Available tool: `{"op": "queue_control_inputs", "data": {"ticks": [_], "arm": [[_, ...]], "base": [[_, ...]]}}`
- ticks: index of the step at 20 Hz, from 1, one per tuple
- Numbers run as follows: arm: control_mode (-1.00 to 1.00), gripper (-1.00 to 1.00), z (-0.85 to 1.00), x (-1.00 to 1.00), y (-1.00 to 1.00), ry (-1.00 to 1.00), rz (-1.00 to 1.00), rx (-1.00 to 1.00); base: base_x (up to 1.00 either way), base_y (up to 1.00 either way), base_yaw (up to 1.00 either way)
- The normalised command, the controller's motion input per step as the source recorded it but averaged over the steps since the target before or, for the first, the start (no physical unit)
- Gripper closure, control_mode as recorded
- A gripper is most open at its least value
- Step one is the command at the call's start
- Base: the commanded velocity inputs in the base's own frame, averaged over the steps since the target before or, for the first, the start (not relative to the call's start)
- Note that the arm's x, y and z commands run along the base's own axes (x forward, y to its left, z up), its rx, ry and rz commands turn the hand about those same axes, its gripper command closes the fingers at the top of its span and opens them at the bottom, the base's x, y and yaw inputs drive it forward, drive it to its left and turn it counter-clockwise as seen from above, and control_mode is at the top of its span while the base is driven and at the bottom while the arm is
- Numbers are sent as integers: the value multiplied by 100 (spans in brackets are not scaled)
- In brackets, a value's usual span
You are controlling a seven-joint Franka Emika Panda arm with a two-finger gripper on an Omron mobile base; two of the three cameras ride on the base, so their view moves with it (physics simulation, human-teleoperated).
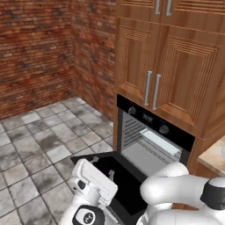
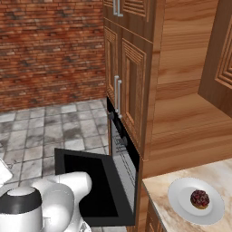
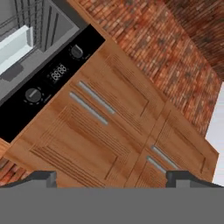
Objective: Take the baked cake out of the oven and place it on the plate for cooling. Then close the oven door.
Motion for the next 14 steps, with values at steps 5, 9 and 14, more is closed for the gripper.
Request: {"op": "queue_control_inputs", "data": {"ticks": [5, 9, 14], "arm": [[-100, -100, -11, -45, 35, 3, 0, -13], [-100, -100, -11, -50, 24, 4, 0, -13], [-100, -100, -2, -18, 31, 18, 0, -17]], "base": [[0, 0, 0], [0, 0, 0], [0, 0, 0]]}}
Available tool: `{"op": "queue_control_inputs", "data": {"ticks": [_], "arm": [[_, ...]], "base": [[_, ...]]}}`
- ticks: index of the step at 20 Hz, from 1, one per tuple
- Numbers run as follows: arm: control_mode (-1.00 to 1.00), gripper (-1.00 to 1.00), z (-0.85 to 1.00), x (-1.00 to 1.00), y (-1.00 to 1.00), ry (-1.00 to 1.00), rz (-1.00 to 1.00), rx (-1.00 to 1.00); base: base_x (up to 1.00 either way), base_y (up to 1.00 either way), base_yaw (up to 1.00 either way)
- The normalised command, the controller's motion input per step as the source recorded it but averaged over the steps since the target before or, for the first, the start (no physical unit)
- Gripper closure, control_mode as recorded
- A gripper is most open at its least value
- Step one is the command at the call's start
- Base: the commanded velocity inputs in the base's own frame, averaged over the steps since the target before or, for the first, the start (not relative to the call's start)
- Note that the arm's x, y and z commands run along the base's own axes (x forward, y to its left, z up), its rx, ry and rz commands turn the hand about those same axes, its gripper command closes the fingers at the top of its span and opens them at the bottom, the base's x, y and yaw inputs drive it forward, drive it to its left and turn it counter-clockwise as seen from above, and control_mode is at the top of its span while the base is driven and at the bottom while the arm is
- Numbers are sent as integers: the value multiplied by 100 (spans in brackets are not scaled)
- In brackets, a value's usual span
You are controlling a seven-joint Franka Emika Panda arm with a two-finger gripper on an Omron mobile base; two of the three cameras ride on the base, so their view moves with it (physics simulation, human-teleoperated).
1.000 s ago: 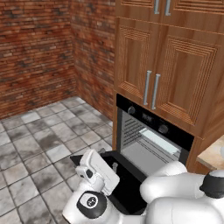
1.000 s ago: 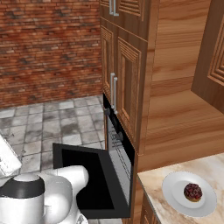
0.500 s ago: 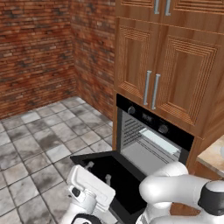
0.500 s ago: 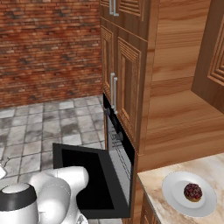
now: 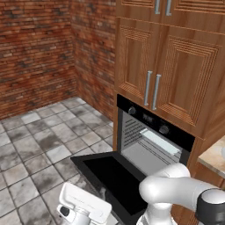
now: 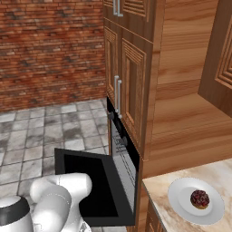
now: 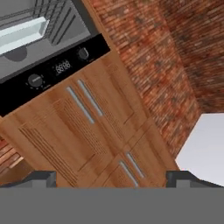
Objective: Take the baked cake out of the oven and place it on the plate for cooling. Then close the oven door.
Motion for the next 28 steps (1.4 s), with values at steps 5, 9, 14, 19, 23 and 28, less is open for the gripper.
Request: {"op": "queue_control_inputs", "data": {"ticks": [5, 9, 14, 19, 23, 28], "arm": [[-100, -100, 0, 0, 33, 28, -3, -13], [-100, -100, 0, 14, 27, 31, -12, -10], [-100, -100, -10, 36, 17, 31, -22, -11], [-100, -100, -52, 47, -1, 19, -20, -16], [-100, -100, -75, 25, -18, 8, -14, -11], [-100, -100, -91, 9, -20, 0, -2, -1]], "base": [[0, 0, 0], [0, 0, 0], [0, 0, 0], [0, 0, 0], [0, 0, 0], [0, 0, 0]]}}
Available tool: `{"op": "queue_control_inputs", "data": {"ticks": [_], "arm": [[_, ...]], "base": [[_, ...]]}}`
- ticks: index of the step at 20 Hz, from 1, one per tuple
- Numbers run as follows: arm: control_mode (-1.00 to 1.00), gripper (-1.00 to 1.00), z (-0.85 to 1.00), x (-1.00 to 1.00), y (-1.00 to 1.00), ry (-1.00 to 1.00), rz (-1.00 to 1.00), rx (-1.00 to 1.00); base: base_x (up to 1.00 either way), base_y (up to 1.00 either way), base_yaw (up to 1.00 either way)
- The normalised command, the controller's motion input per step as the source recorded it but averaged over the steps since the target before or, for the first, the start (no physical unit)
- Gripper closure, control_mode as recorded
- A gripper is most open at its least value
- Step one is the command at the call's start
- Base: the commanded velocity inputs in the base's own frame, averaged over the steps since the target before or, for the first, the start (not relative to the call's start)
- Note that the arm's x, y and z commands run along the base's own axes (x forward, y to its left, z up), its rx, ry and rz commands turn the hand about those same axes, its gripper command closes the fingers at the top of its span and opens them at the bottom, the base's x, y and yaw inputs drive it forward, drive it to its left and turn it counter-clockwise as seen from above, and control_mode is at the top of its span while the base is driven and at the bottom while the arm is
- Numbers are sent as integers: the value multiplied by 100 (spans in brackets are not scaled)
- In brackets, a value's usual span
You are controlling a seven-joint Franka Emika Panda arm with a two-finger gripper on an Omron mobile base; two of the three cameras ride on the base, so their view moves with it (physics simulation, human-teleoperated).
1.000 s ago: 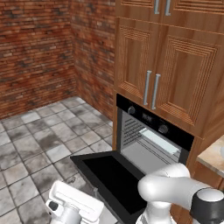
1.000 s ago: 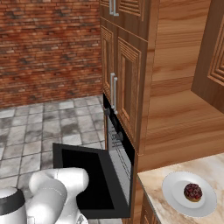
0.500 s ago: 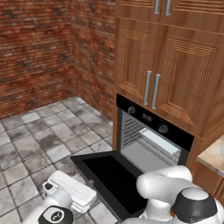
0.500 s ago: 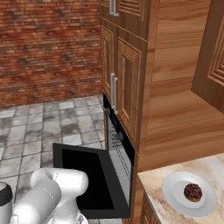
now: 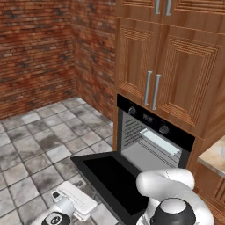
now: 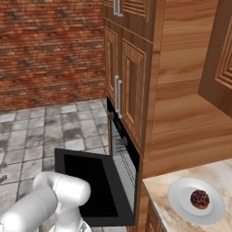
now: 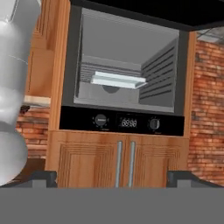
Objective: Take the baked cake out of the oven and place it on the plate for cooling. Then close the oven door.
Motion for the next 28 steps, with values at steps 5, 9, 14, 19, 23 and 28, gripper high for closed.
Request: {"op": "queue_control_inputs", "data": {"ticks": [5, 9, 14, 19, 23, 28], "arm": [[-100, -100, -71, 21, -7, 0, 0, -2], [-100, -100, -56, 30, -11, 0, 0, 0], [-100, -100, -57, 36, -1, 0, 0, -3], [-100, -100, -61, 40, 0, 0, 0, -6], [-100, -100, -71, 39, 0, 0, 0, -6], [-100, -100, -71, 35, 0, 0, -2, -6]], "base": [[0, 0, 0], [0, 0, 0], [0, 0, 0], [0, 0, 0], [0, 0, 0], [0, 0, 0]]}}
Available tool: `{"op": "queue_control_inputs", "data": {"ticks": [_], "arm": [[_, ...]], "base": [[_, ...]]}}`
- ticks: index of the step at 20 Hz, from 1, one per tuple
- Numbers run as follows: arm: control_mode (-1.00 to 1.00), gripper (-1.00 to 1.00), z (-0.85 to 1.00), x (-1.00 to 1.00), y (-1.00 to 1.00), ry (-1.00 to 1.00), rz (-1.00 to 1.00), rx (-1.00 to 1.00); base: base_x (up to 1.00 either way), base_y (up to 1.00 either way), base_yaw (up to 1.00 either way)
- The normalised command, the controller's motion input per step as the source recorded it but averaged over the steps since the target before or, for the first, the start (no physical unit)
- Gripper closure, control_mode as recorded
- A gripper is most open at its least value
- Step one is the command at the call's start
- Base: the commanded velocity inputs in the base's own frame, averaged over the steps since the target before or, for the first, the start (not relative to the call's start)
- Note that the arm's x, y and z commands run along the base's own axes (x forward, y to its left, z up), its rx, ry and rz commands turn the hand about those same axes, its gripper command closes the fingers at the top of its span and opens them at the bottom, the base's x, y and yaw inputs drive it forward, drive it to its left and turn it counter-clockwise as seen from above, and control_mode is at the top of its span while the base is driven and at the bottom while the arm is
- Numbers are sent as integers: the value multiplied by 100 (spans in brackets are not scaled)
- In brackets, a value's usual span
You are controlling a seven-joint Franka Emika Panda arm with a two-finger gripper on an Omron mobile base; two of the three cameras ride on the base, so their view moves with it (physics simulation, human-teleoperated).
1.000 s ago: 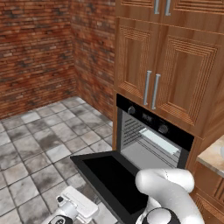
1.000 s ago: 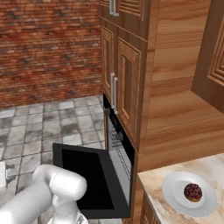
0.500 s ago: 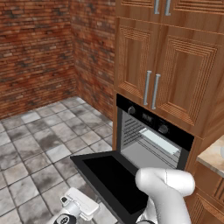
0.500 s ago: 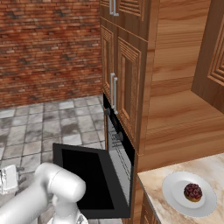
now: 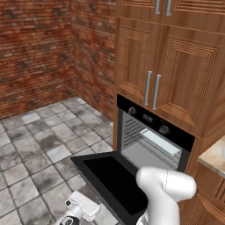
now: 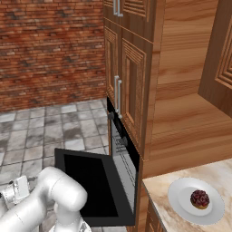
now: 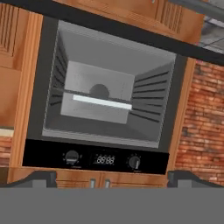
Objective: Take the baked cake out of the oven and place it on the plate for cooling. Then close the oven door.
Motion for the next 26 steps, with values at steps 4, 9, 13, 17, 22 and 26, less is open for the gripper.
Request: {"op": "queue_control_inputs", "data": {"ticks": [4, 9, 13, 17, 22, 26], "arm": [[-100, -100, -65, 28, 2, 0, -3, -6], [-100, -100, -61, 27, 2, 0, -4, -6], [-100, -100, -65, 23, 0, 0, -3, -2], [-100, -100, -59, 29, 0, 0, -3, -4], [-100, -100, -52, 32, 2, 0, -4, -6], [-100, -100, -42, 28, 7, 3, -3, -5]], "base": [[0, 0, 0], [0, 0, 0], [0, 0, 0], [0, 0, 0], [0, 0, 0], [0, 0, 0]]}}
